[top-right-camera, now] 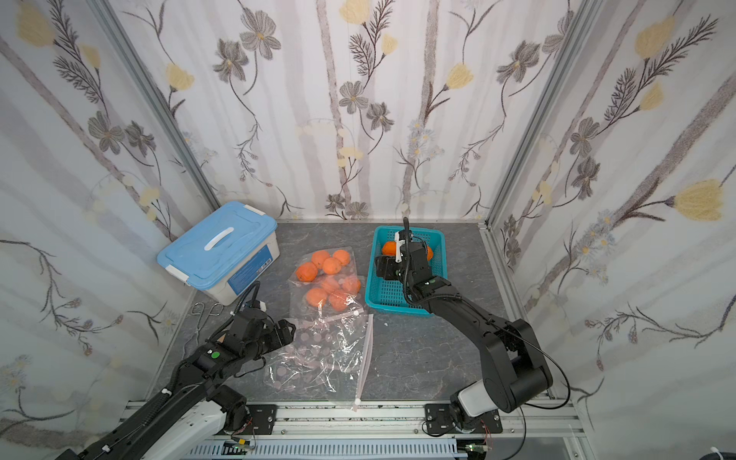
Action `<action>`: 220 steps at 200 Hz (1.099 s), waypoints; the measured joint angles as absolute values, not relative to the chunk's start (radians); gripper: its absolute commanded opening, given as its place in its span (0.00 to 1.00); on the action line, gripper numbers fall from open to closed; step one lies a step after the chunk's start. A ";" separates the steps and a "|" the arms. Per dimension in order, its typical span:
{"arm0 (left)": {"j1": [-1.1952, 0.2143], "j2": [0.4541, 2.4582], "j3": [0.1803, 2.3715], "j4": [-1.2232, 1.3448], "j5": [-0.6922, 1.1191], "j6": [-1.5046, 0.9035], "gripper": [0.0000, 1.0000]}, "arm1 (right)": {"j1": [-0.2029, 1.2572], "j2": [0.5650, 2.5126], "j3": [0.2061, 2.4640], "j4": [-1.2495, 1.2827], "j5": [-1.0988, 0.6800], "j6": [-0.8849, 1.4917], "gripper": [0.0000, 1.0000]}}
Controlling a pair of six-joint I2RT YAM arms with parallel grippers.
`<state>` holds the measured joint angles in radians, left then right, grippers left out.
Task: Open the zip-top bag and take out the orange
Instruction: Pick up the zipper food storage bag, then place the zipper food storage bag at the corner of the board.
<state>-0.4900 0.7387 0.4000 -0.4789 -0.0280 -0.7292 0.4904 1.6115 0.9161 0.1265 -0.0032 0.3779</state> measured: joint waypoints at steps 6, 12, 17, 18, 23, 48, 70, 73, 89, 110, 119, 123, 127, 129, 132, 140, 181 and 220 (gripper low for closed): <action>-0.490 0.754 0.388 -0.472 -0.031 -0.734 0.86 | 0.498 1.593 0.891 0.136 0.001 0.373 0.82; -0.490 0.772 0.380 -0.461 -0.031 -0.735 0.82 | 0.503 1.574 0.868 0.144 0.002 0.373 0.82; -0.490 0.789 0.374 -0.452 -0.030 -0.734 0.78 | 0.507 1.561 0.852 0.152 0.002 0.373 0.82; -0.490 0.791 0.373 -0.451 -0.030 -0.735 0.77 | 0.508 1.559 0.850 0.154 0.002 0.372 0.82; -0.490 0.807 0.368 -0.441 -0.028 -0.735 0.71 | 0.512 1.549 0.836 0.167 0.003 0.370 0.81; -0.490 0.855 0.356 -0.397 0.005 -0.742 0.35 | 0.523 1.514 0.775 0.228 0.007 0.361 0.80; -0.490 0.835 0.363 -0.391 0.011 -0.744 0.00 | 0.525 1.482 0.706 0.291 0.021 0.350 0.77; -0.490 0.827 0.367 -0.395 0.008 -0.744 0.00 | 0.526 1.480 0.700 0.296 0.021 0.350 0.77; -0.489 0.782 0.402 -0.426 -0.021 -0.743 0.00 | 0.530 1.473 0.675 0.329 0.028 0.347 0.76; -0.481 0.741 0.490 -0.497 -0.077 -0.732 0.00 | 0.546 1.468 0.663 0.373 0.030 0.343 0.76; -0.477 0.732 0.548 -0.535 -0.113 -0.712 0.00 | 0.553 1.468 0.659 0.390 0.028 0.339 0.75; -0.476 0.731 0.576 -0.552 -0.131 -0.708 0.00 | 0.556 1.470 0.659 0.395 0.028 0.337 0.75; -0.474 0.730 0.600 -0.567 -0.147 -0.703 0.00 | 0.558 1.473 0.659 0.399 0.027 0.336 0.75; -0.473 0.730 0.616 -0.578 -0.157 -0.698 0.00 | 0.558 1.474 0.659 0.402 0.027 0.336 0.75; -0.471 0.730 0.638 -0.593 -0.173 -0.691 0.00 | 0.559 1.477 0.660 0.404 0.027 0.336 0.74; -0.466 0.734 0.703 -0.638 -0.223 -0.667 0.00 | 0.559 1.482 0.661 0.407 0.028 0.335 0.74; -0.383 0.772 0.938 -0.833 -0.479 -0.536 0.00 | 0.576 1.488 0.666 0.407 0.033 0.327 0.73; -0.212 0.784 1.010 -0.971 -0.586 -0.408 0.00 | 0.590 1.483 0.666 0.406 0.036 0.320 0.73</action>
<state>-0.2123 0.7837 1.0096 -0.9707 -0.5858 -0.4080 0.5900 1.4826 0.6659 0.4065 0.0360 0.3202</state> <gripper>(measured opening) 0.051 0.733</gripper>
